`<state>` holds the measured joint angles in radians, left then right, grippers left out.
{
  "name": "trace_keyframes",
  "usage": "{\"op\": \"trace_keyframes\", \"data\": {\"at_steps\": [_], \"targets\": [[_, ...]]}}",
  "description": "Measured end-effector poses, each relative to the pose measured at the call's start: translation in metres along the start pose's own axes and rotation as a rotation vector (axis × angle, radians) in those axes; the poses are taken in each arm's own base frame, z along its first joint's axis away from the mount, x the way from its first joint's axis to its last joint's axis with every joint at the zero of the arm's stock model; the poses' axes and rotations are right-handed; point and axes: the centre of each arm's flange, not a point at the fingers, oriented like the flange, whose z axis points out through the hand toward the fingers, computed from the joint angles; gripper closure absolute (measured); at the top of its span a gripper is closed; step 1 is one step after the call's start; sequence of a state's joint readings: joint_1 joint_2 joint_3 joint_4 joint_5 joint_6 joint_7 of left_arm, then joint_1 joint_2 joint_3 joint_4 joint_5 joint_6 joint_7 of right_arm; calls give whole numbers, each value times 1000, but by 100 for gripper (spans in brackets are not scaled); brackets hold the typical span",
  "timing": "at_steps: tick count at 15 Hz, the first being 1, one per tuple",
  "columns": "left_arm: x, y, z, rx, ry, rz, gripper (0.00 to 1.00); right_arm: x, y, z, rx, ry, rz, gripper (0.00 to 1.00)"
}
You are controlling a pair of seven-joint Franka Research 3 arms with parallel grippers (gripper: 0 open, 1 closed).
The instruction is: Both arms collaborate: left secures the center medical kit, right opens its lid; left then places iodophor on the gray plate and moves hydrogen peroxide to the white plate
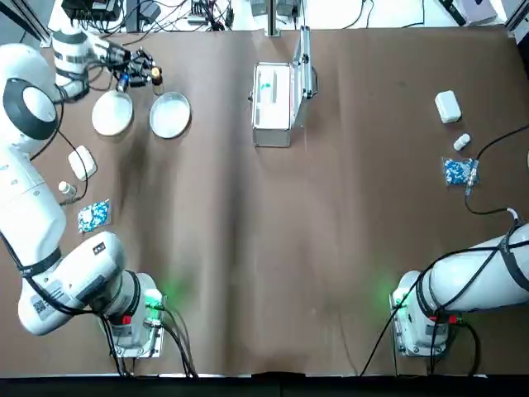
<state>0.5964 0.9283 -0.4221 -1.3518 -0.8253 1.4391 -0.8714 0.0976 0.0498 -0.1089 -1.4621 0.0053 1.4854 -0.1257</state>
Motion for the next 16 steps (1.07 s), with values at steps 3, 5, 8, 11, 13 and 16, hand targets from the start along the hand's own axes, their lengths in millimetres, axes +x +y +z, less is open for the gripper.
{"op": "trace_keyframes", "data": {"at_steps": [3, 5, 8, 11, 13, 16], "targets": [[41, -10, 11, -9, -86, 47, 67, 0, 0, 0, 0, 0, 0, 1], [53, -12, 15, -12, -103, 67, 67, 0, 0, 0, 0, 0, 0, 1], [70, -19, 14, -26, -120, 100, 67, 0, 0, 0, 0, 0, 0, 1], [101, -33, 12, -52, -153, 111, 67, 0, 0, 0, 0, 0, 1, 1], [113, -39, 11, -63, -164, 113, 67, 0, 0, 0, 0, 0, 1, 1], [117, -41, 11, -66, -169, 109, 67, 0, 0, 0, 0, -2, 0, 1]]}}
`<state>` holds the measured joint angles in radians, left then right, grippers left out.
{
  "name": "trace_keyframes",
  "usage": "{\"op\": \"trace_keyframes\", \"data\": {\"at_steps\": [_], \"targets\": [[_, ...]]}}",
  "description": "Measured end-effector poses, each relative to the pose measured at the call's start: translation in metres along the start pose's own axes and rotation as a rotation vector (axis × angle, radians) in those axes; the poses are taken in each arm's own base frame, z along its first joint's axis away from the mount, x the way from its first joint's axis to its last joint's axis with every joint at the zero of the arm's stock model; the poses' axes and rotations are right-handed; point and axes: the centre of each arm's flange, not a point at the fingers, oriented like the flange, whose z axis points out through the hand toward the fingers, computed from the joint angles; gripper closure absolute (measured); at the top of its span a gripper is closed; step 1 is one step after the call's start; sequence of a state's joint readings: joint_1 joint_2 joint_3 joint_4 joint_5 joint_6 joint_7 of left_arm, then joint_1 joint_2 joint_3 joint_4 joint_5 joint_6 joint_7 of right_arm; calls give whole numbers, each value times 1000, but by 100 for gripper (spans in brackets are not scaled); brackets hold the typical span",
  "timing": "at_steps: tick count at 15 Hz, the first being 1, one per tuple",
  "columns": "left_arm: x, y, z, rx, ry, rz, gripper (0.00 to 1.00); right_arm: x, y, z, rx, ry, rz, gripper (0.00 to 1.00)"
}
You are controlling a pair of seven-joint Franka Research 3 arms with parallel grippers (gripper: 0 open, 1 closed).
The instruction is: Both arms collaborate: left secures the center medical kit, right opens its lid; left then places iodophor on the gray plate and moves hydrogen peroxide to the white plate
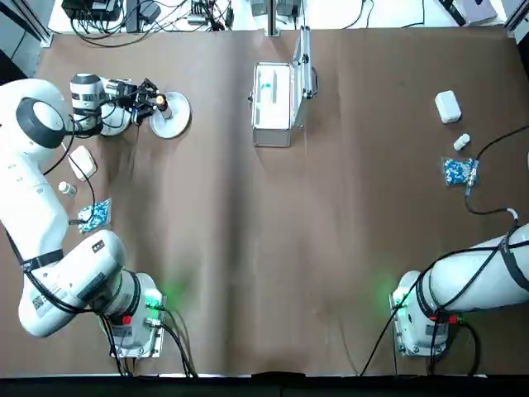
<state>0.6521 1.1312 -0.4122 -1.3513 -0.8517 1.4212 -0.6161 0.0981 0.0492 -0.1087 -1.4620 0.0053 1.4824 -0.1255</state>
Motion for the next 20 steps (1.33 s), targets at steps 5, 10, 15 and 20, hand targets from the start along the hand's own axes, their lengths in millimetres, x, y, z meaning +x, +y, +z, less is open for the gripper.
{"op": "trace_keyframes", "data": {"at_steps": [5, 10, 15, 20], "targets": [[6, -2, 6, 6, -11, -8, 67, 0, -4, 0, 0, 0, -6, 1], [6, -1, 10, 14, -17, -12, 49, 0, -4, 0, 0, 0, -7, 1], [-9, 12, 10, 24, 4, -63, 22, 0, -4, 0, 0, 0, -7, 1], [-70, 40, 14, 110, 130, -49, 11, 0, -5, 0, 0, -1, -8, 1]]}}
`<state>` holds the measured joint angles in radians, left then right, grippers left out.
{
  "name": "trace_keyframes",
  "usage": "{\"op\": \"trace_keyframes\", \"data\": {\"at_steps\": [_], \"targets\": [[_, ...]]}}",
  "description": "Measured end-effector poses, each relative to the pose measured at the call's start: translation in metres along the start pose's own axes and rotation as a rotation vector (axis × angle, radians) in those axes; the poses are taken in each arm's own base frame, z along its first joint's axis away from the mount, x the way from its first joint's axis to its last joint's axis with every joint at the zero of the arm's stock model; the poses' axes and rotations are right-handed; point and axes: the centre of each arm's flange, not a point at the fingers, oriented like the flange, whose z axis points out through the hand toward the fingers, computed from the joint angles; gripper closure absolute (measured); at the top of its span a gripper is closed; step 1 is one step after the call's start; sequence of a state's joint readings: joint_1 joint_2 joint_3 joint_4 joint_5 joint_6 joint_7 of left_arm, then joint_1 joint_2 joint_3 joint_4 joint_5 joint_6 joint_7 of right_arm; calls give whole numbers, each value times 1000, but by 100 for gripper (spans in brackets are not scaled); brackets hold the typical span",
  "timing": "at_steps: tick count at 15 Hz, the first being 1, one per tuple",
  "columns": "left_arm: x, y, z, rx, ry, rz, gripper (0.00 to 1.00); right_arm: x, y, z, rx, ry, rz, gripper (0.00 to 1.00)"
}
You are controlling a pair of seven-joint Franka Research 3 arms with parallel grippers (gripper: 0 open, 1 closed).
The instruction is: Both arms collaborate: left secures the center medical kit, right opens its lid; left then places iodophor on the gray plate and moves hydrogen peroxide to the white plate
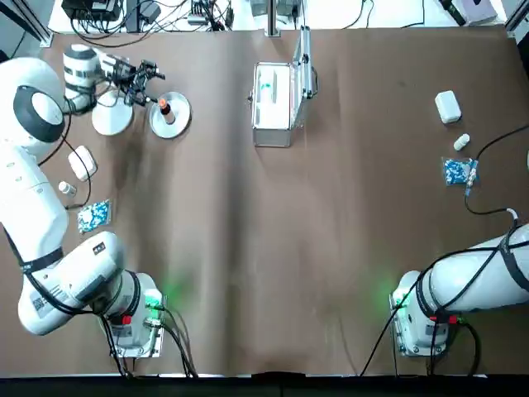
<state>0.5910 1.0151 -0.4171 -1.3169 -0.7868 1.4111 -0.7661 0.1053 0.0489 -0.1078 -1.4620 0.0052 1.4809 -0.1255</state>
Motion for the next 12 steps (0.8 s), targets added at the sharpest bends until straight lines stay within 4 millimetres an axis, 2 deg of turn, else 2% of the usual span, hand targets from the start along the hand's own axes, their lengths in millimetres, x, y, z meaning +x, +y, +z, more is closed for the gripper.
{"op": "trace_keyframes", "data": {"at_steps": [2, 5, 9, 10, 12], "targets": [[-43, 19, 9, 55, 85, -35, 0, 0, 0, 0, 0, 0, 0, 1], [-107, 46, 35, 140, 260, -3, 0, 0, -1, 0, 0, 0, -2, 1], [-201, 80, 97, 272, 516, 137, 0, 0, -2, 0, 0, -1, -4, 1], [-241, 86, 124, 331, 627, 197, 0, 0, -2, 0, 0, -1, -4, 1], [-268, 89, 158, 392, 726, 222, 0, 0, -3, 0, 0, -1, -2, 1]]}}
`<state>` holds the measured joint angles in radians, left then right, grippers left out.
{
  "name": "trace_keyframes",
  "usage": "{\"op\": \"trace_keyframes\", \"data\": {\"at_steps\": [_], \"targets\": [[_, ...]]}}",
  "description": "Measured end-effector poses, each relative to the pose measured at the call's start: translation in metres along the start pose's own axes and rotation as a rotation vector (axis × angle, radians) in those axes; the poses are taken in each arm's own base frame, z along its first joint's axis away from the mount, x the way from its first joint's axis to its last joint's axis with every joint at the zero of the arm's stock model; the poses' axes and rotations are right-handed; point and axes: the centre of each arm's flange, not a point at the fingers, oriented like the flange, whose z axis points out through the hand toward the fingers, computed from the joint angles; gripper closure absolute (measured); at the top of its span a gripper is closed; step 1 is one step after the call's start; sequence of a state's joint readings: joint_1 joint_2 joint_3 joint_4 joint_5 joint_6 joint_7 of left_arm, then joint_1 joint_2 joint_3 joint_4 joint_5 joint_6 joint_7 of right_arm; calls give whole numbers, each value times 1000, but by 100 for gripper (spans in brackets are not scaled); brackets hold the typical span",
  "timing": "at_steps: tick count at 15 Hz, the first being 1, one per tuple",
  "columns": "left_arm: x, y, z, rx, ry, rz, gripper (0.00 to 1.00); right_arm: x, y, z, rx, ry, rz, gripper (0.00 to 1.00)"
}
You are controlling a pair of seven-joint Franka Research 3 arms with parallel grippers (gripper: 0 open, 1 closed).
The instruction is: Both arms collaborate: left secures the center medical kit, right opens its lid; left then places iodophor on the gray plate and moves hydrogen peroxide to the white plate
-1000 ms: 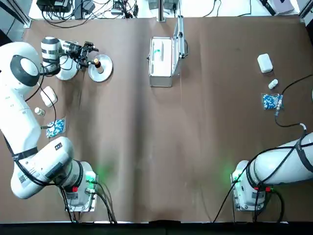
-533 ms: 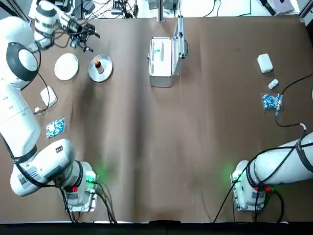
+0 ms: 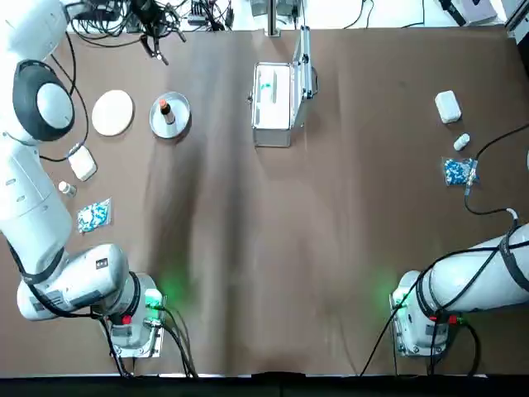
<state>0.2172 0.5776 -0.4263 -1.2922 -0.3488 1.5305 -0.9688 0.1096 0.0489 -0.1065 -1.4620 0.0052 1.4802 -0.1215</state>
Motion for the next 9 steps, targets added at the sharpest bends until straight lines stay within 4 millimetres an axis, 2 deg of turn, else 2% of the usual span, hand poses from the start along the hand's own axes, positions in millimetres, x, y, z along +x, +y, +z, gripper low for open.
{"op": "trace_keyframes", "data": {"at_steps": [2, 7, 9], "targets": [[-29, 20, 15, 33, 60, 29, 0, 0, -1, 0, 0, 0, 1, 1], [-65, 51, 49, 70, 129, 106, 0, 0, -2, 0, 0, 0, 2, 1], [-89, 68, 69, 106, 203, 167, 0, 0, -2, 0, 0, 0, 4, 1]]}}
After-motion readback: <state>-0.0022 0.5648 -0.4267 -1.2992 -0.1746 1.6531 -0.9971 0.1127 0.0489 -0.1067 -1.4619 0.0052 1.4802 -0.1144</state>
